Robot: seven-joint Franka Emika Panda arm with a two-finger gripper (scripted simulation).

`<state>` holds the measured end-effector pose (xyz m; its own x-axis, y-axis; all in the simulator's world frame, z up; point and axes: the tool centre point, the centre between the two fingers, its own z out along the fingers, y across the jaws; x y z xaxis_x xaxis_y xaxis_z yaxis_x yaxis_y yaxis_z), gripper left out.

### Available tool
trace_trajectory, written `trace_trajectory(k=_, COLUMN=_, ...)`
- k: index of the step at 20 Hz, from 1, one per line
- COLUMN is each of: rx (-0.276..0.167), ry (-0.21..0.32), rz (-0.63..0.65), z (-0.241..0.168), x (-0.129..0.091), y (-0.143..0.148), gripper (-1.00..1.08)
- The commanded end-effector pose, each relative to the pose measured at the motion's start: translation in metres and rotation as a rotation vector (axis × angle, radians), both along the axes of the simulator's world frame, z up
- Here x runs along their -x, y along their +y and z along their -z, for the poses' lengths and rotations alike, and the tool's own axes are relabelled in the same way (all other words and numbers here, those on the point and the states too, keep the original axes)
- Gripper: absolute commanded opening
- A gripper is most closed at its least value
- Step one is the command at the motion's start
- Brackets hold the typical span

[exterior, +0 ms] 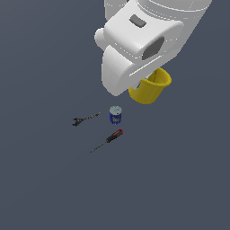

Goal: Pick up a designated object from a clutter of objects.

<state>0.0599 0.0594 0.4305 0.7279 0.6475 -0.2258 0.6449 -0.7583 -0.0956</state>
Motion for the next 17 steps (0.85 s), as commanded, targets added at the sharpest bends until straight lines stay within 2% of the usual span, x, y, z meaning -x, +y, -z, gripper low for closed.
trace_trajectory(k=1, rx=0.000, ry=-0.002, rz=0.001, z=-0.010, x=-0.004, y=0.004, gripper=-1.00)
trace_trajectory(k=17, rx=0.001, ry=-0.002, rz=0.001, z=-0.031, x=-0.014, y=0.015, gripper=-1.00)
